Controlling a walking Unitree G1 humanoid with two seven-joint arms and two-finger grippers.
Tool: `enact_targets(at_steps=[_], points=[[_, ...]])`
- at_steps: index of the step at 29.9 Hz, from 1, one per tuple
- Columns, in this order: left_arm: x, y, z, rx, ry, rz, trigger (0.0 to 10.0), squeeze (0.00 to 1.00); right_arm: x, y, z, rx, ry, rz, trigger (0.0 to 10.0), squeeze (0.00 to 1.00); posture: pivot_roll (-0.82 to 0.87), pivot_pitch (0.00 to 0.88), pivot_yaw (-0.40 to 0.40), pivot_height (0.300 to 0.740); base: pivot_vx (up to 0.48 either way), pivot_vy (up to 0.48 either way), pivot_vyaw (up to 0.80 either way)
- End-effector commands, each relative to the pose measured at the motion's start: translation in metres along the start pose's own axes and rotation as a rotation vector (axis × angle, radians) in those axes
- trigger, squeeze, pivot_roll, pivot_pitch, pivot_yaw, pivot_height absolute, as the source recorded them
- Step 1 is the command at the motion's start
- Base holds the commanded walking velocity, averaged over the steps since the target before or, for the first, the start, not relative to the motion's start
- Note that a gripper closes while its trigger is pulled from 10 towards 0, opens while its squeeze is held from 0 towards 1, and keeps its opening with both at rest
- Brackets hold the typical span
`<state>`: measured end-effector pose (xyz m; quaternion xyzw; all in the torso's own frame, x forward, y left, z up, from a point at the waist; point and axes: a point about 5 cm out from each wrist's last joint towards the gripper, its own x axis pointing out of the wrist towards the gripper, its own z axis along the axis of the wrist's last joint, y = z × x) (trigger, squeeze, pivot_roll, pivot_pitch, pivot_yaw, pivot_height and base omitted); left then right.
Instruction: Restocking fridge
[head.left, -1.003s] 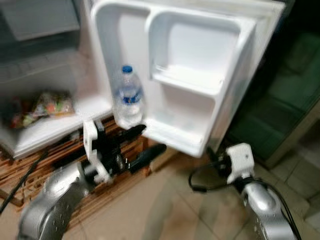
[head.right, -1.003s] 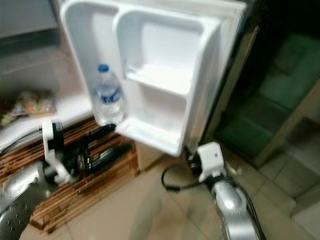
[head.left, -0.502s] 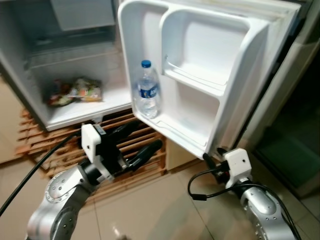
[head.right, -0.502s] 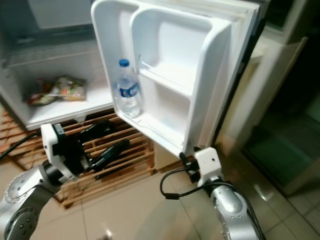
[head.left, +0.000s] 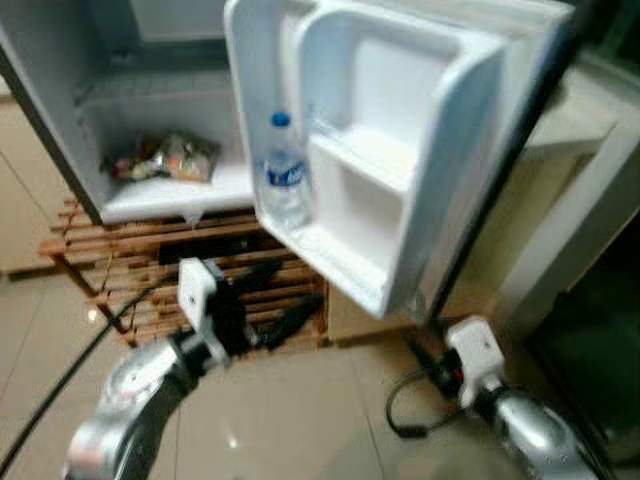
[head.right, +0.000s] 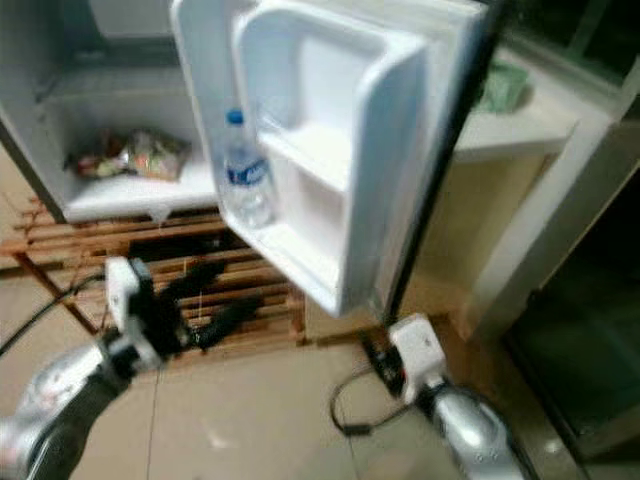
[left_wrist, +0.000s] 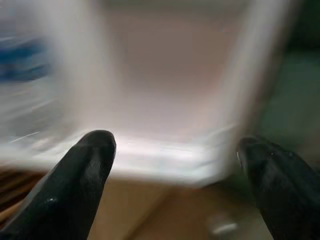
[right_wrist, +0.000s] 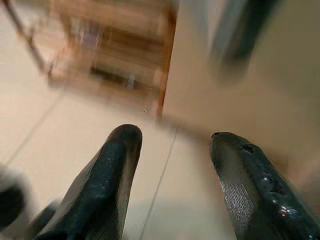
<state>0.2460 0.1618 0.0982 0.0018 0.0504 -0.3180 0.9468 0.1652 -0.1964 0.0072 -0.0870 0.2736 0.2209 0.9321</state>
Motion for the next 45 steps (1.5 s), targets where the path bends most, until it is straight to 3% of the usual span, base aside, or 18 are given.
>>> enact_targets(at_steps=[1,4,7,13,14,18,22,28,32,36,37,38,39,41,42,43,44,45], points=[[-0.003,0.022,-0.028,0.101,0.163,0.238,10.0,0.0,0.001,0.004,-0.013,-0.006,0.069,0.001,10.0,0.0,-0.13,0.0,0.035,0.74,0.0,0.0,0.0],[-0.007,0.043,-0.048,0.119,0.276,0.524,10.0,0.0,0.001,-0.015,-0.025,-0.065,0.135,-0.121,10.0,0.0,-0.13,0.0,0.038,0.74,0.0,0.0,0.0],[-0.015,0.053,-0.068,0.174,0.409,0.716,10.0,0.0,0.013,-0.053,-0.003,-0.087,0.082,-0.347,10.0,0.0,-0.14,0.0,0.053,0.74,0.0,0.0,0.0],[-0.013,0.055,-0.083,0.267,0.49,0.759,10.0,0.0,0.034,-0.089,0.052,-0.153,-0.063,-0.495,10.0,0.0,-0.15,0.0,0.056,0.74,0.0,0.0,0.0],[-0.011,0.054,-0.094,0.259,0.54,0.775,10.0,0.0,0.051,-0.102,0.091,-0.165,-0.168,-0.531,10.0,0.0,-0.14,0.0,0.046,0.74,0.0,0.0,0.0],[-0.007,0.053,-0.099,0.249,0.55,0.784,10.0,0.0,0.064,-0.108,0.12,-0.163,-0.228,-0.549,10.0,0.0,-0.13,0.0,0.04,0.74,0.0,0.0,0.0],[-0.007,0.052,-0.105,0.243,0.569,0.778,10.0,0.0,0.078,-0.119,0.173,-0.164,-0.301,-0.61,10.0,0.0,-0.1,0.0,0.026,0.74,0.0,0.0,0.0],[-0.011,0.05,-0.116,0.239,0.623,0.755,10.0,0.0,0.083,-0.123,0.193,-0.114,-0.322,-0.621,10.0,0.0,-0.07,0.0,0.006,0.74,0.0,0.0,0.0],[-0.018,0.041,-0.134,0.145,0.708,0.679,10.0,0.0,0.09,-0.115,0.199,-0.017,-0.354,-0.539,10.0,0.0,-0.07,0.0,0.005,0.74,0.0,0.0,0.0],[-0.03,0.029,-0.154,0.213,0.849,0.522,10.0,0.0,0.099,-0.081,0.204,-0.052,-0.427,-0.274,10.0,0.0,-0.1,0.0,0.021,0.74,0.0,0.0,0.0],[-0.03,0.029,-0.154,0.213,0.849,0.522,10.0,0.0,0.099,-0.081,0.204,-0.052,-0.427,-0.274,10.0,0.0,-0.1,0.0,0.021,0.74,0.0,0.0,0.0],[-0.037,0.021,-0.164,0.237,0.92,0.431,10.0,0.0,0.098,-0.068,0.204,-0.041,-0.457,-0.191,10.0,0.0,-0.11,0.0,0.026,0.74,0.0,0.0,0.0],[-0.048,0.002,-0.181,0.189,1.003,0.311,10.0,0.0,0.093,-0.043,0.202,-0.069,-0.473,-0.045,10.0,0.0,-0.12,0.0,0.034,0.74,0.0,0.0,0.0],[-0.052,-0.006,-0.186,0.18,1.031,0.273,10.0,0.0,0.09,-0.031,0.202,-0.078,-0.483,0.017,10.0,0.0,-0.13,0.0,0.035,0.74,0.0,0.0,0.0],[-0.057,-0.019,-0.195,0.205,1.066,0.24,10.0,0.0,0.079,-0.001,0.204,-0.081,-0.504,0.163,10.0,0.0,-0.15,0.0,0.043,0.74,0.0,0.0,0.0],[-0.058,-0.021,-0.196,0.204,1.067,0.26,10.0,0.0,0.072,0.015,0.206,-0.078,-0.518,0.247,10.0,0.0,-0.16,0.0,0.044,0.74,0.0,0.0,0.0],[-0.058,-0.021,-0.196,0.204,1.067,0.26,10.0,0.0,0.072,0.015,0.206,-0.078,-0.518,0.247,10.0,0.0,-0.16,0.0,0.044,0.74,0.0,0.0,0.0],[-0.057,-0.021,-0.195,0.211,1.062,0.269,10.0,0.0,0.064,0.029,0.207,-0.066,-0.533,0.336,10.0,0.0,-0.16,0.0,0.044,0.74,0.0,0.0,0.0]])
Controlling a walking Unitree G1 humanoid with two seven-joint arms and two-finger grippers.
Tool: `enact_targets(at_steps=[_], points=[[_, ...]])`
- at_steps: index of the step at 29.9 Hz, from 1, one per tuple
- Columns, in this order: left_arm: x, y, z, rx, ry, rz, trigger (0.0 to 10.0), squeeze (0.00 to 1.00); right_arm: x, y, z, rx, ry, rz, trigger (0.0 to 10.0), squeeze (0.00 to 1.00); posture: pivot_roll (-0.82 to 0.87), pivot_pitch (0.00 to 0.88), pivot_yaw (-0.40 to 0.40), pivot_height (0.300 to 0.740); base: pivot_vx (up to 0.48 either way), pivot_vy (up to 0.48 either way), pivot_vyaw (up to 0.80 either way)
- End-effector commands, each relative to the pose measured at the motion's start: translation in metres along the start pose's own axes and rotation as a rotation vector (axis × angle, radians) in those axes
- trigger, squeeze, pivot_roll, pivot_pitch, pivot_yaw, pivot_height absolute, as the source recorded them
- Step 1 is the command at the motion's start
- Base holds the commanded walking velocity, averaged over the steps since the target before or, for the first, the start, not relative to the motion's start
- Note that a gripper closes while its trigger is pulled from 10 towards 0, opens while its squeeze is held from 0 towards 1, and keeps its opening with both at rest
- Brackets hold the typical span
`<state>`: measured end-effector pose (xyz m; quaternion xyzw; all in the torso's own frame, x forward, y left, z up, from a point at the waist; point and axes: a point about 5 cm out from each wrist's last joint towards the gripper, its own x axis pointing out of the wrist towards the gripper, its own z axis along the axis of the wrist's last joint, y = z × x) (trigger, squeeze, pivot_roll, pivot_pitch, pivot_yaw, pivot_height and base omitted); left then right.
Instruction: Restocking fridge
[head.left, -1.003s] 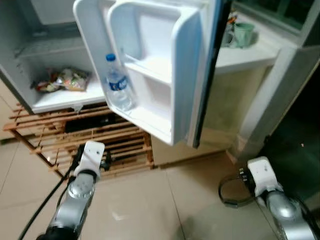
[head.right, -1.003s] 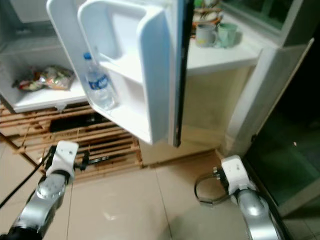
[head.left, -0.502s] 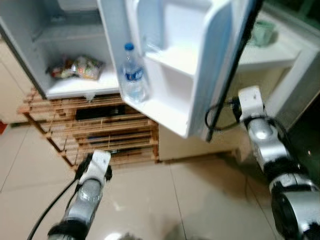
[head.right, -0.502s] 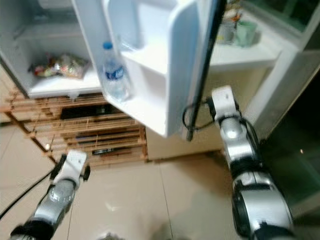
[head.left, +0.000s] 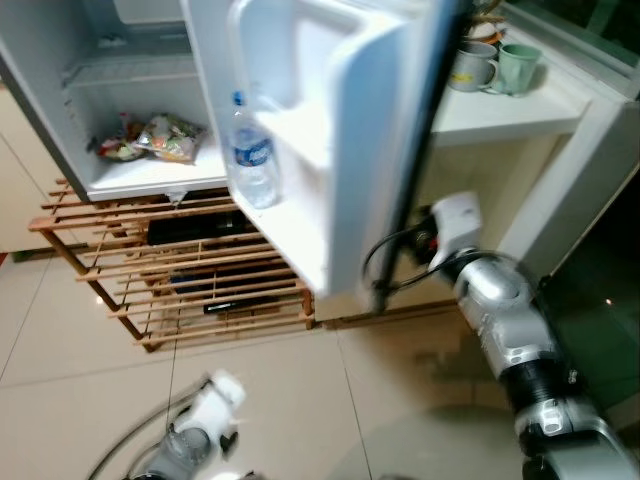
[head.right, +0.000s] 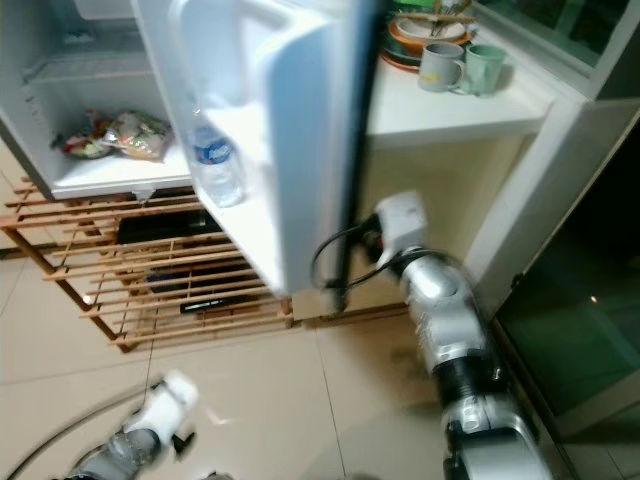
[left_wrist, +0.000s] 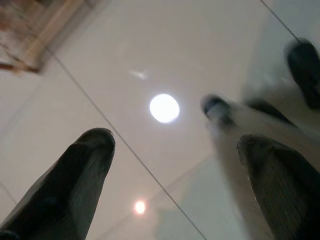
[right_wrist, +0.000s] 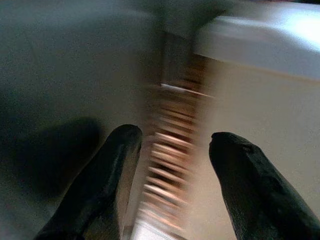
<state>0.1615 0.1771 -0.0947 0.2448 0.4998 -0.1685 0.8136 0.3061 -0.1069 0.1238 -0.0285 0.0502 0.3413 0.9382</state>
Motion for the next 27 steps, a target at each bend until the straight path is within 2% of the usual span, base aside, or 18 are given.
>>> enact_targets(at_steps=[1,3,6,10,12,14,15,17,18,19,20,21,23,24,25,26,27], points=[[0.0,0.014,0.007,-0.019,-0.019,0.049,10.0,0.0,-0.002,0.03,0.024,0.05,-0.075,0.187,10.0,0.0,-0.16,0.0,0.037,0.74,0.0,0.0,0.0],[0.001,0.015,0.013,-0.066,-0.033,0.042,10.0,0.0,-0.009,0.038,0.024,0.098,-0.069,0.251,10.0,0.0,-0.16,0.0,0.027,0.74,0.0,0.0,0.0],[0.001,0.016,0.018,-0.108,-0.047,0.038,10.0,0.0,-0.016,0.033,0.015,0.135,-0.033,0.221,10.0,0.0,-0.15,0.0,0.021,0.74,0.0,0.0,0.0],[0.001,0.019,0.027,-0.161,-0.103,0.063,10.0,0.0,-0.029,0.009,0.001,0.155,0.054,0.067,10.0,0.0,-0.12,0.0,0.006,0.74,0.0,0.0,0.0],[0.001,0.021,0.032,-0.177,-0.132,0.084,10.0,0.0,-0.031,0.003,-0.001,0.168,0.063,0.018,10.0,0.0,-0.11,0.0,-0.002,0.74,0.0,0.0,0.0],[-0.001,0.029,0.049,-0.227,-0.232,0.129,10.0,0.0,-0.031,-0.013,-0.01,0.16,0.082,-0.123,10.0,0.0,-0.1,0.0,-0.007,0.74,0.0,0.0,0.0],[-0.001,0.029,0.049,-0.227,-0.232,0.129,10.0,0.0,-0.031,-0.013,-0.01,0.16,0.082,-0.123,10.0,0.0,-0.1,0.0,-0.007,0.74,0.0,0.0,0.0],[-0.007,0.049,0.067,-0.258,-0.366,0.207,10.0,0.0,-0.033,-0.032,-0.023,0.103,0.11,-0.303,10.0,0.0,-0.08,0.0,-0.018,0.74,0.0,0.0,0.0],[-0.01,0.055,0.074,-0.267,-0.42,0.234,10.0,0.0,-0.035,-0.035,-0.028,0.063,0.119,-0.338,10.0,0.0,-0.08,0.0,-0.02,0.74,0.0,0.0,0.0],[-0.015,0.063,0.088,-0.278,-0.513,0.283,10.0,0.0,-0.038,-0.038,-0.035,0.031,0.123,-0.368,10.0,0.0,-0.07,0.0,-0.026,0.74,0.0,0.0,0.0],[-0.018,0.067,0.094,-0.283,-0.555,0.315,10.0,0.0,-0.039,-0.039,-0.038,0.038,0.123,-0.381,10.0,0.0,-0.06,0.0,-0.036,0.74,0.0,0.0,0.0],[-0.024,0.074,0.11,-0.296,-0.635,0.337,10.0,0.0,-0.04,-0.04,-0.041,0.057,0.123,-0.405,10.0,0.0,-0.05,0.0,-0.039,0.74,0.0,0.0,0.0],[-0.051,0.091,0.156,-0.33,-0.857,0.413,10.0,0.0,-0.042,-0.04,-0.046,0.072,0.123,-0.441,10.0,0.0,-0.04,0.0,-0.047,0.74,0.0,0.0,0.0],[-0.051,0.091,0.156,-0.33,-0.857,0.413,10.0,0.0,-0.042,-0.04,-0.046,0.072,0.123,-0.441,10.0,0.0,-0.04,0.0,-0.047,0.74,0.0,0.0,0.0],[-0.075,0.1,0.182,-0.349,-1.006,0.446,10.0,0.0,-0.042,-0.043,-0.047,0.077,0.117,-0.463,10.0,0.0,-0.03,0.0,-0.054,0.74,0.0,0.0,0.0],[-0.089,0.103,0.193,-0.366,-1.083,0.453,10.0,0.0,-0.042,-0.045,-0.047,0.08,0.112,-0.48,10.0,0.0,-0.03,0.0,-0.058,0.74,0.0,0.0,0.0],[-0.089,0.103,0.193,-0.366,-1.083,0.453,10.0,0.0,-0.042,-0.045,-0.047,0.08,0.112,-0.48,10.0,0.0,-0.03,0.0,-0.058,0.74,0.0,0.0,0.0]])
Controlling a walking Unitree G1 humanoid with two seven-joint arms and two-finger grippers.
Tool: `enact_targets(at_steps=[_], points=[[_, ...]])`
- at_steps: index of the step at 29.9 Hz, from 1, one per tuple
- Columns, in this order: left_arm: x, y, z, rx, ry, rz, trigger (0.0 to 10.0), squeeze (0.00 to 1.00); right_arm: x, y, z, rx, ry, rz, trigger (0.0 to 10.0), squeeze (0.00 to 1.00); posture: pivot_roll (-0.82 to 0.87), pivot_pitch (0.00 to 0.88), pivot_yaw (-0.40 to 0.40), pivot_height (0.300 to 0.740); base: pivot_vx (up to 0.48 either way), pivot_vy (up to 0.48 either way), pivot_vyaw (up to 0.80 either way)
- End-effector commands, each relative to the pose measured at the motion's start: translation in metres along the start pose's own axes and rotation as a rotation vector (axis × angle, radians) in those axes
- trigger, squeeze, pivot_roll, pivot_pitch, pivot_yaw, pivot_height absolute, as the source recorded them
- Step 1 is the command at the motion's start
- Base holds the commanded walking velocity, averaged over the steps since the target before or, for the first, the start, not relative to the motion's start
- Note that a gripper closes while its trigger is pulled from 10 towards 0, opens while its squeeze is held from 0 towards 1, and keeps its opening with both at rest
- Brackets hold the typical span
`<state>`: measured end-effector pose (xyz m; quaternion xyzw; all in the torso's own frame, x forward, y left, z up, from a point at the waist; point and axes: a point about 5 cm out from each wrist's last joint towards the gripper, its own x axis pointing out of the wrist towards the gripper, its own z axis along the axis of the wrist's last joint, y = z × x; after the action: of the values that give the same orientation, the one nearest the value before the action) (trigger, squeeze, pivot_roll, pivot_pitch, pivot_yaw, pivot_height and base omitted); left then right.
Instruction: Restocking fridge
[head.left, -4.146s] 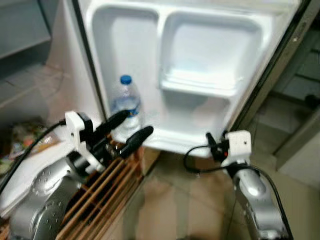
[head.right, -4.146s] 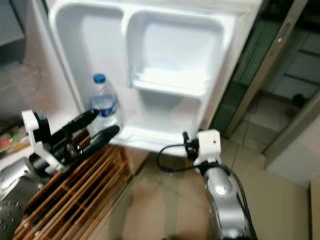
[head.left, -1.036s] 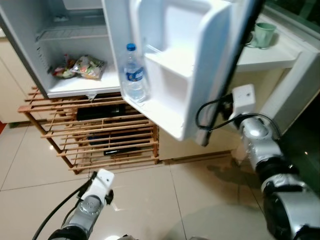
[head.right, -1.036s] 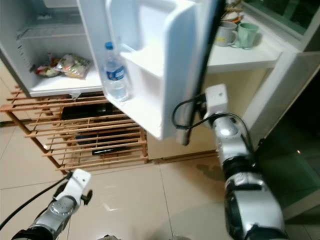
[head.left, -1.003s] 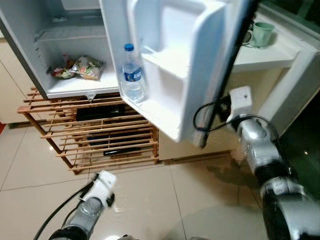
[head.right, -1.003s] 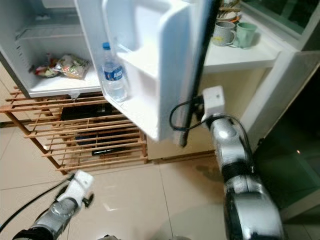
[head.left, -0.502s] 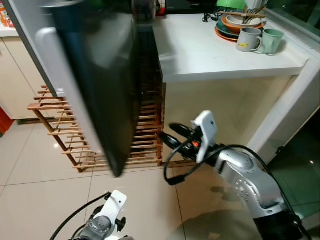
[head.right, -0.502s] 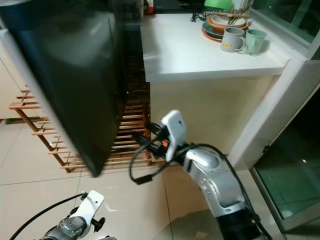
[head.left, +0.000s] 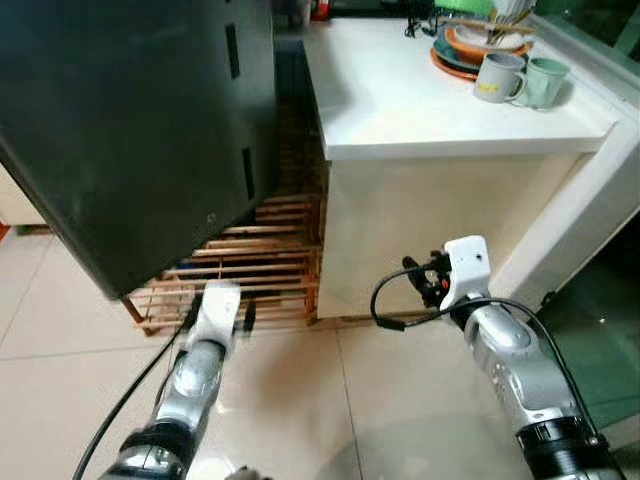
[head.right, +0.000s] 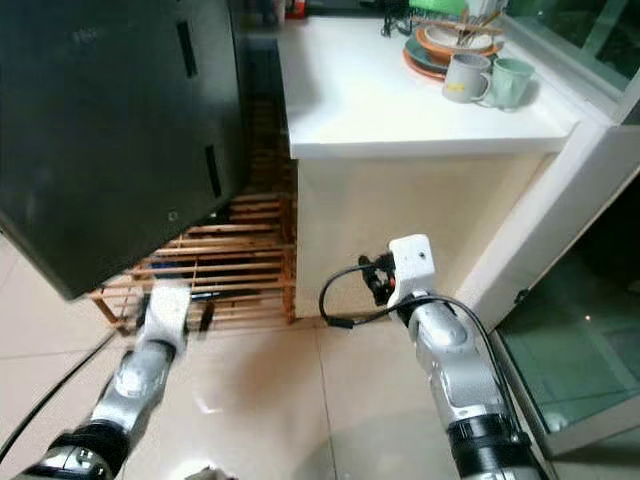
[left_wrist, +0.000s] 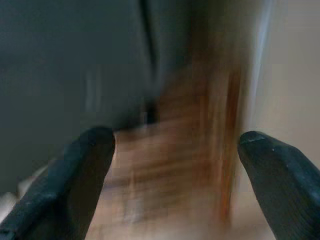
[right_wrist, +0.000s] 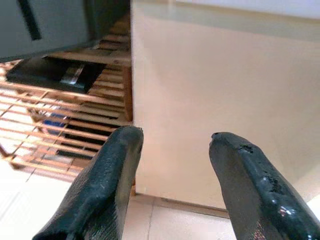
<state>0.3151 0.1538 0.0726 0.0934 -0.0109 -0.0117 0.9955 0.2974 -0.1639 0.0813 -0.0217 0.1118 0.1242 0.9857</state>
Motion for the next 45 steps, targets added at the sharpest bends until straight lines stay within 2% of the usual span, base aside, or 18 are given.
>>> enact_targets(at_steps=[1,3,7,12,18,20,23,25,29,37,45], points=[[0.003,0.005,0.023,-0.045,-0.091,0.027,10.0,0.0,0.001,-0.01,0.001,0.005,-0.017,-0.056,10.0,0.0,-0.03,0.0,-0.061,0.74,0.244,0.0,0.0],[0.007,0.008,0.039,-0.071,-0.156,0.064,10.0,0.0,0.005,-0.012,0.001,-0.006,-0.029,-0.07,10.0,0.0,-0.03,0.0,-0.073,0.74,0.431,0.0,0.0],[0.016,0.014,0.057,-0.099,-0.194,0.127,10.0,0.0,0.01,-0.011,0.003,-0.019,-0.058,-0.067,10.0,0.0,-0.04,0.0,-0.083,0.74,0.433,0.0,0.0],[0.021,0.018,0.064,-0.11,-0.154,0.161,10.0,0.0,0.008,-0.011,0.0,-0.023,-0.054,-0.047,10.0,0.0,-0.05,0.0,-0.068,0.74,0.432,0.0,0.0],[0.025,0.019,0.065,-0.078,-0.134,0.123,10.0,0.0,0.012,0.002,-0.004,-0.012,-0.067,-0.041,10.0,0.0,-0.08,0.0,-0.033,0.74,0.434,0.0,0.55],[0.028,0.019,0.062,-0.02,-0.107,0.104,10.0,0.0,0.012,0.01,-0.004,-0.02,-0.079,-0.025,10.0,0.0,-0.09,0.0,-0.017,0.74,0.219,0.0,0.63],[0.028,0.015,0.063,-0.065,-0.084,0.108,10.0,0.0,0.012,0.013,-0.004,-0.019,-0.087,-0.026,10.0,0.0,-0.09,0.0,-0.005,0.74,0.0,0.0,0.21],[0.027,0.013,0.067,-0.057,-0.106,0.09,10.0,0.0,0.011,0.012,-0.005,-0.002,-0.092,-0.033,10.0,0.0,-0.09,0.0,0.003,0.74,0.0,0.0,0.0],[0.026,0.013,0.069,-0.094,-0.12,0.062,10.0,0.0,0.01,0.013,-0.01,0.014,-0.084,-0.042,10.0,0.0,-0.08,0.0,0.016,0.74,0.176,0.0,0.0],[0.026,0.03,0.072,-0.131,-0.123,0.137,10.0,0.0,0.014,0.025,-0.011,0.022,-0.08,-0.002,10.0,0.0,-0.06,0.0,0.001,0.74,0.44,0.067,0.0],[0.025,0.032,0.062,-0.176,-0.071,0.137,10.0,0.0,0.016,0.022,-0.009,0.015,-0.087,0.004,10.0,0.0,-0.07,0.0,0.002,0.74,0.034,0.445,0.0]])
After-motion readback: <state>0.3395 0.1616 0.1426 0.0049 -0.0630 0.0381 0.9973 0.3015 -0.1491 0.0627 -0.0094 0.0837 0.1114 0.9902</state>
